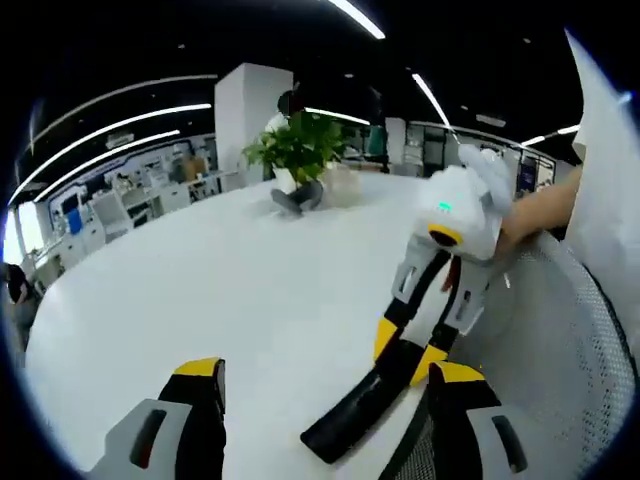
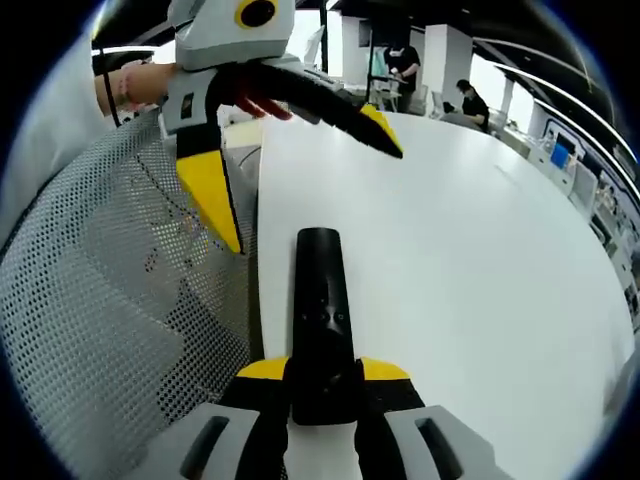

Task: Press the specified remote control buttons in sequence, fully releasing each button before pressing the next.

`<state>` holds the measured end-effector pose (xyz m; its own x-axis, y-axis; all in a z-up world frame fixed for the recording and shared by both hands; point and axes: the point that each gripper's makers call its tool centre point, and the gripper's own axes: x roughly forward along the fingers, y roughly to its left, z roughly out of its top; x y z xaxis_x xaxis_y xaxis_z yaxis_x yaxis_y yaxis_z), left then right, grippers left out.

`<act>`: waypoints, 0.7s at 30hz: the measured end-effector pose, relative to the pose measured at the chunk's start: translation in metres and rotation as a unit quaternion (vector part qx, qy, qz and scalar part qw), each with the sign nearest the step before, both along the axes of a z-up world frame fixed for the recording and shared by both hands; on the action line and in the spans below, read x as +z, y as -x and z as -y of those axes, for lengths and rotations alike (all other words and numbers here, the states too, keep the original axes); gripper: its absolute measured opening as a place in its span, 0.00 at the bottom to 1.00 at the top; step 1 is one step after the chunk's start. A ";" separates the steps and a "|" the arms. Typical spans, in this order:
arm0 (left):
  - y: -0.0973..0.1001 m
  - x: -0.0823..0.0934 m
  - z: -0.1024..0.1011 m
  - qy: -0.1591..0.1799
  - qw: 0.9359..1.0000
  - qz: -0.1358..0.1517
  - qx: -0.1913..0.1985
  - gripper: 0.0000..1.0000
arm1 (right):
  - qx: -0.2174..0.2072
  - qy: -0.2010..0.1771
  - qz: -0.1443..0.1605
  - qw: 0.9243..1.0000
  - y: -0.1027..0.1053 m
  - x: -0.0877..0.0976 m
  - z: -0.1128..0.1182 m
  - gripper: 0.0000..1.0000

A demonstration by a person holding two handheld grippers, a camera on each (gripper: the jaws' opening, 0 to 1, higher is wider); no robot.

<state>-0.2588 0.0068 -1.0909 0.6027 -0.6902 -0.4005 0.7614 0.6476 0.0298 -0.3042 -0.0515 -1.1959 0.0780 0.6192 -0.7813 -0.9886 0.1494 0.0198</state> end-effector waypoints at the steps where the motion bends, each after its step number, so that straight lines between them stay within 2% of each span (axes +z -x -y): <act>1: -0.005 0.011 -0.003 0.019 0.999 0.017 0.020 0.89 | 0.002 -0.001 0.002 1.000 0.000 0.000 -0.001 0.22; 3: -0.013 0.037 -0.012 0.061 0.995 0.056 0.055 0.92 | 0.002 -0.004 0.000 1.000 0.001 0.000 -0.004 0.24; 4: -0.017 0.052 -0.017 0.090 0.990 0.080 0.071 0.95 | 0.001 -0.005 0.000 1.000 0.001 0.000 -0.004 0.25; 6: -0.020 0.071 -0.025 0.131 0.982 0.102 0.089 1.00 | 0.000 -0.007 -0.003 1.000 0.002 0.000 -0.006 0.28; 9: -0.020 0.089 -0.037 0.174 0.972 0.123 0.103 1.00 | 0.001 -0.008 -0.004 1.000 0.003 0.000 -0.007 0.29; 10: -0.019 0.100 -0.043 0.194 0.963 0.149 0.112 1.00 | 0.002 -0.008 -0.004 1.000 0.003 0.000 -0.007 0.30; 11: -0.018 0.106 -0.048 0.206 0.958 0.162 0.116 1.00 | 0.004 -0.009 -0.009 1.000 0.005 0.001 -0.007 0.33; 12: -0.016 0.115 -0.055 0.224 0.949 0.180 0.126 1.00 | 0.002 -0.012 -0.015 1.000 0.006 0.001 -0.008 0.39; 13: -0.014 0.118 -0.060 0.235 0.945 0.188 0.132 1.00 | -0.015 -0.018 -0.023 0.999 0.005 0.003 -0.008 0.41; 14: -0.013 0.121 -0.066 0.242 0.940 0.195 0.138 1.00 | -0.015 -0.017 -0.024 0.999 0.005 0.003 -0.007 0.42; 15: -0.013 0.115 -0.075 0.236 0.940 0.190 0.156 1.00 | -0.015 -0.012 -0.022 1.000 0.004 0.002 -0.006 0.41; 17: -0.011 0.102 -0.082 0.235 0.943 0.161 0.169 1.00 | -0.006 -0.004 -0.006 1.000 0.002 0.003 -0.003 0.39; 19: -0.011 0.083 -0.091 0.224 0.947 0.127 0.193 1.00 | -0.006 -0.003 -0.008 1.000 0.002 0.004 -0.001 0.35; 20: -0.010 0.078 -0.093 0.228 0.946 0.115 0.198 1.00 | -0.006 -0.003 -0.004 1.000 0.001 0.005 0.000 0.33; 21: -0.010 0.077 -0.096 0.253 0.939 0.105 0.206 1.00 | -0.003 -0.002 -0.002 1.000 0.000 0.006 0.001 0.28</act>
